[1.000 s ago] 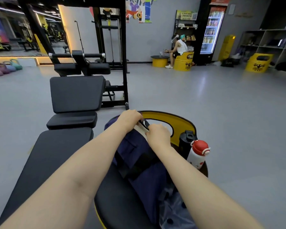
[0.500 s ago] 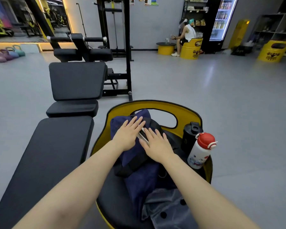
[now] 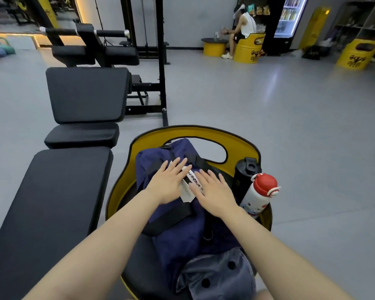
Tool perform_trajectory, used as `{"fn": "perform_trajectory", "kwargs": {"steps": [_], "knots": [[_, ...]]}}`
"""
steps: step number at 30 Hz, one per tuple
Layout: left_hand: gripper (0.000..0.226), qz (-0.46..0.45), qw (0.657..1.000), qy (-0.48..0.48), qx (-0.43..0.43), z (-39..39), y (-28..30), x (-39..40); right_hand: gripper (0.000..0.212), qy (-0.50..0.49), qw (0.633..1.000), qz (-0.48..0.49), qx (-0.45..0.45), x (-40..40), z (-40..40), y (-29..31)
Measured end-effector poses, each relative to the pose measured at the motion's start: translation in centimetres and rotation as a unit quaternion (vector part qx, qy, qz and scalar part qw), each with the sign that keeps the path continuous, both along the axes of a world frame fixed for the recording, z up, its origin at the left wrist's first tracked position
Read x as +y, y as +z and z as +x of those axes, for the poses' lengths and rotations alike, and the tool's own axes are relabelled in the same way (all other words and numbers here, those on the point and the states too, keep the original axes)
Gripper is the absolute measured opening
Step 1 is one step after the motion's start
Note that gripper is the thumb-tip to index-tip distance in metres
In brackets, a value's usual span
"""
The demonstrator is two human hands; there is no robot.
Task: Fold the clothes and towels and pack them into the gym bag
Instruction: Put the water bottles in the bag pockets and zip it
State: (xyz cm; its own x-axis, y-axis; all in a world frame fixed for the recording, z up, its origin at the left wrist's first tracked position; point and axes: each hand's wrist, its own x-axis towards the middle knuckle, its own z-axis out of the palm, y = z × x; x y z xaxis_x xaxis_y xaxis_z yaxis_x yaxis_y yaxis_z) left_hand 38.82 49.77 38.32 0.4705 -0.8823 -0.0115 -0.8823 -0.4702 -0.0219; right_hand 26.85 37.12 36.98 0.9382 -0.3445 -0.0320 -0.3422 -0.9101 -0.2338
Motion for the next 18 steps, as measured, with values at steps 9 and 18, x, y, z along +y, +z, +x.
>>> {"fn": "perform_trajectory", "kwargs": {"steps": [9,18], "knots": [[0.054,-0.044,0.997,-0.033,0.049,-8.7,-0.7,-0.8,0.068,-0.178,0.978,-0.089,-0.064,-8.8,-7.0,-0.7],[0.094,0.005,0.996,-0.054,-0.073,-11.7,-5.3,-0.1,0.079,-0.309,0.943,0.065,-0.107,-12.1,-8.1,-3.3]]}}
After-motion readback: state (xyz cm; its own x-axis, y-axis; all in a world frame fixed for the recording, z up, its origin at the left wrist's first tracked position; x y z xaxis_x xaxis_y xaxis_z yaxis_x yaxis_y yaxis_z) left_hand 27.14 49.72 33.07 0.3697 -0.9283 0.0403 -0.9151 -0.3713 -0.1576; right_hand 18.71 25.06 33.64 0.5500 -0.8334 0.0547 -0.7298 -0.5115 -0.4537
